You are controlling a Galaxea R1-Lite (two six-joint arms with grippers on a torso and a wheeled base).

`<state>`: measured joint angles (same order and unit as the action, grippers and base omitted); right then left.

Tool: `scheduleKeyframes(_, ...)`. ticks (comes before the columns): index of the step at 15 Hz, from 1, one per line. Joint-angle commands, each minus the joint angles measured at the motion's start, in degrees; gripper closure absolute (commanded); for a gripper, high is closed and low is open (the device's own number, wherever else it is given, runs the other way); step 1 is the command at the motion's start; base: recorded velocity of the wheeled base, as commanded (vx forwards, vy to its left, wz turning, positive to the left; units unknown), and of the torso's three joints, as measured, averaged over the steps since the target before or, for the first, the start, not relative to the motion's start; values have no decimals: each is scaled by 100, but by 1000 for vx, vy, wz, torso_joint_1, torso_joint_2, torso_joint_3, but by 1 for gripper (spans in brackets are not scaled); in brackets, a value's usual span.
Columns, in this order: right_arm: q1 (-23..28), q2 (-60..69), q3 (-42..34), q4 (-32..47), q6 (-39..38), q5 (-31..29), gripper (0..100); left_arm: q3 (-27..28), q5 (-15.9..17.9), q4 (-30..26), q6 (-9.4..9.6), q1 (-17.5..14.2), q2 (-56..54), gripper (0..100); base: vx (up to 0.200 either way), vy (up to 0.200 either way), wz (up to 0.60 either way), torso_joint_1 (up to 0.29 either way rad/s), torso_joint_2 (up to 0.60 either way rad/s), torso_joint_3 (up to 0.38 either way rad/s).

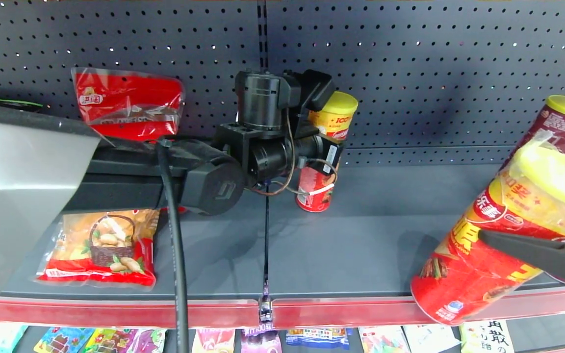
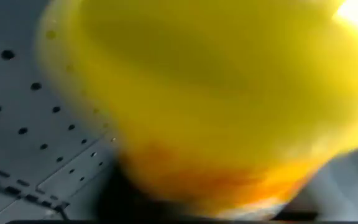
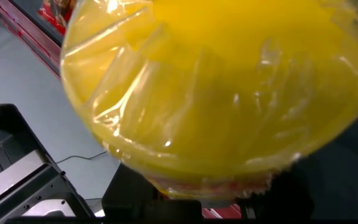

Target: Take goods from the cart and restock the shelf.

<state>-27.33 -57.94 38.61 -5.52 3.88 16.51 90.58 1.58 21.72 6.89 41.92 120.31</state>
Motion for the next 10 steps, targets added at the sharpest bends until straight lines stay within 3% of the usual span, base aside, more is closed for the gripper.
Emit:
scheduleKeyframes(1,0,-7,-38,-28,-1,2,100,-5,26,-1,-12,-9,-16,100,0,0,0,0,0,0)
scheduleKeyframes(6,0,2,-38,-19,-10,2,100,-93,1107,-10,-12,-141,-306,100,0,0,0,0,0,0)
scheduleKeyframes(8,79,2,-29,-28,-10,11,100,-251,2153,-19,14,-176,-623,100,0,0,0,0,0,0)
scheduleKeyframes(10,123,-7,15,-28,-19,28,100,-611,2645,-19,58,-237,-842,100,0,0,0,0,0,0)
